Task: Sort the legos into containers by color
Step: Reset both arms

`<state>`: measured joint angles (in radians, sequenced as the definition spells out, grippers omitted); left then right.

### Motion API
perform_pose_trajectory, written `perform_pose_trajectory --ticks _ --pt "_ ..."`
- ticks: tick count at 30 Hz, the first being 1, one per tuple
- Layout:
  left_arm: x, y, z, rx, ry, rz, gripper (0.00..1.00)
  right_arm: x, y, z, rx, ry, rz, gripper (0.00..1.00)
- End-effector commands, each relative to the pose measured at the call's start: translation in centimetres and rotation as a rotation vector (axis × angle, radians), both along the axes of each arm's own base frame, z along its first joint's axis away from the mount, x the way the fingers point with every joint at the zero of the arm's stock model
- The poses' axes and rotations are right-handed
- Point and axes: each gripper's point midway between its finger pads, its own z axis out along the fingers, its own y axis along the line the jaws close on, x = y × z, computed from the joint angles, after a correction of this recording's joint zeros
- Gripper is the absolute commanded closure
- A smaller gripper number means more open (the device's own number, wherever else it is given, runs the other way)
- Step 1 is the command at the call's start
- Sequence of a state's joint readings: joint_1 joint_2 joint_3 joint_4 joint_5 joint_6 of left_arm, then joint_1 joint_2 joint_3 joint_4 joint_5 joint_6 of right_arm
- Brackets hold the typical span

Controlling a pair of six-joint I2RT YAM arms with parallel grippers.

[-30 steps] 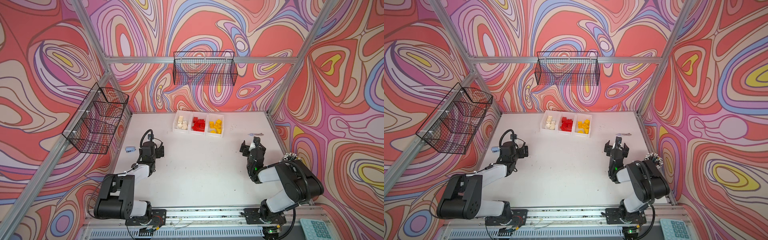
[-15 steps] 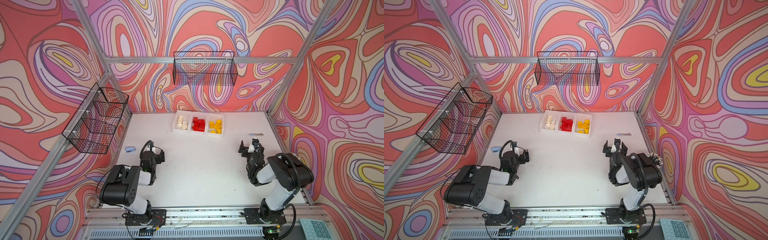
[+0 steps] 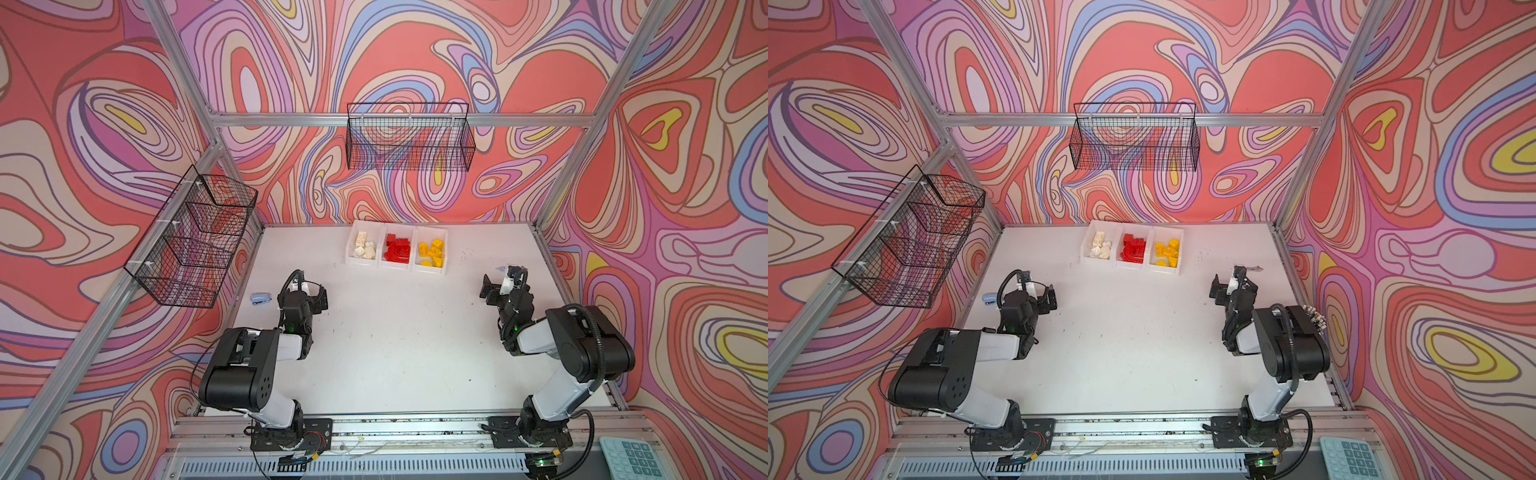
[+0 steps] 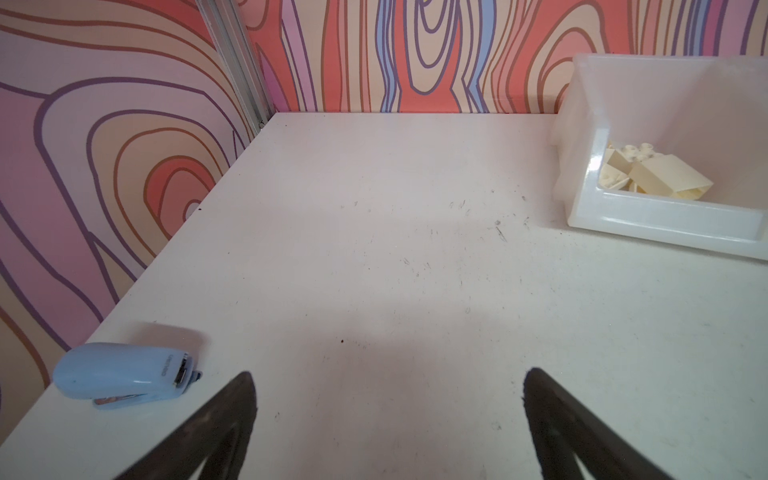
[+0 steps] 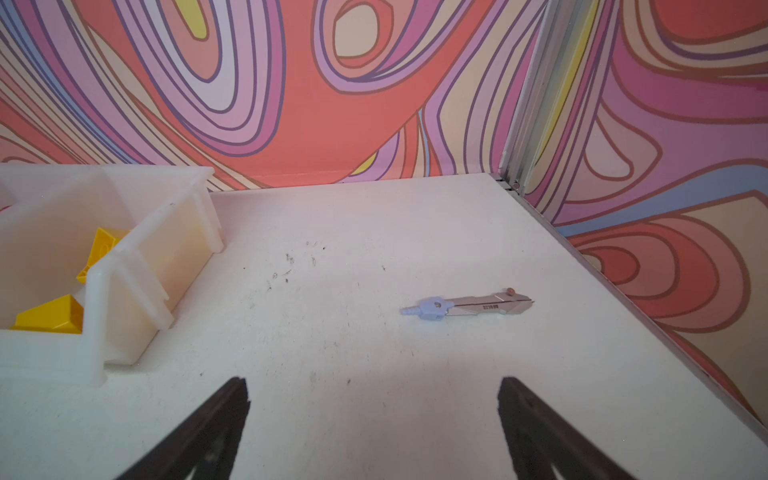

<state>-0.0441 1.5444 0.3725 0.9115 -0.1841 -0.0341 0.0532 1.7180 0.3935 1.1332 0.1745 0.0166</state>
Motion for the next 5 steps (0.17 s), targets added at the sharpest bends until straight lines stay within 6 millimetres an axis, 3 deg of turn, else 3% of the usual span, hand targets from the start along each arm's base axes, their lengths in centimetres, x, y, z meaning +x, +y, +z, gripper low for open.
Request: perform_pose_trajectory --ticks 1,5 --pt "-0.22 0.47 -0.05 -0.001 -0.002 0.019 0.00 0.11 0.24 0.07 0.003 0.003 0.013 0.02" --pt "-0.23 0.47 -0.07 -0.003 -0.002 0.020 0.00 -0.05 0.23 0.17 0.003 -0.003 0.013 0.02"
